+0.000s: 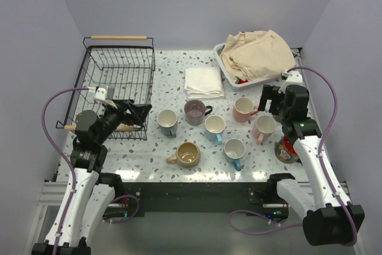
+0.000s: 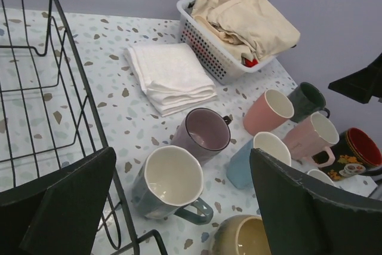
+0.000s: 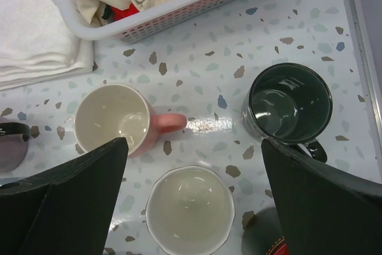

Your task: Load the cups into the dish rack

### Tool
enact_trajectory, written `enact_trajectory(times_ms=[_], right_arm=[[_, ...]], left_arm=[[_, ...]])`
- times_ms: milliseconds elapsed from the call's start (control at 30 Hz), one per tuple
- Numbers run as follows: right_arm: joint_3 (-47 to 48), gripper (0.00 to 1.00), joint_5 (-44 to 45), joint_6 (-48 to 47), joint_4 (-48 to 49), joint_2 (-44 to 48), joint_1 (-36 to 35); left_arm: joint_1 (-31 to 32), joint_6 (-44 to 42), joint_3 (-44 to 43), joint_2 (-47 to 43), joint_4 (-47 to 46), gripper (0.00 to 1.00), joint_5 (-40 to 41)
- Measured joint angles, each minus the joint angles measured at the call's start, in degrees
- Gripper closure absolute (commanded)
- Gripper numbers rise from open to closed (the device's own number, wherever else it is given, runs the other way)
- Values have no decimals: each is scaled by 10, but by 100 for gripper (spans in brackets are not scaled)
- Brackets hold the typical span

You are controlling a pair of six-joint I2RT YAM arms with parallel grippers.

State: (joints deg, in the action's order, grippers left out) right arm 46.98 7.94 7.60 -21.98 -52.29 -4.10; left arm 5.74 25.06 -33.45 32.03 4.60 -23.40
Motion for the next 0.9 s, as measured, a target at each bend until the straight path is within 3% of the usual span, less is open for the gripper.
enact_trajectory(times_ms=[133,300,433,700,900], right_arm=[[12,1,-45,-38,-5,-7,0],[30,1,-229,-184,-42,-12,-2],[68,1,-316,-259,-83,-37,-12],[170,1,-348,-346,-168,-170,-12],[242,6,-348,-417,-239,-276,-12]], left_arm=[[0,18,-15,-2,17,0,-29],[0,25,-26,-5,34,0,-62],[0,34,-26,-1,44,0,-87],[8,45,-37,16,56,3,-118],[60,50,-44,26,71,5,-108]])
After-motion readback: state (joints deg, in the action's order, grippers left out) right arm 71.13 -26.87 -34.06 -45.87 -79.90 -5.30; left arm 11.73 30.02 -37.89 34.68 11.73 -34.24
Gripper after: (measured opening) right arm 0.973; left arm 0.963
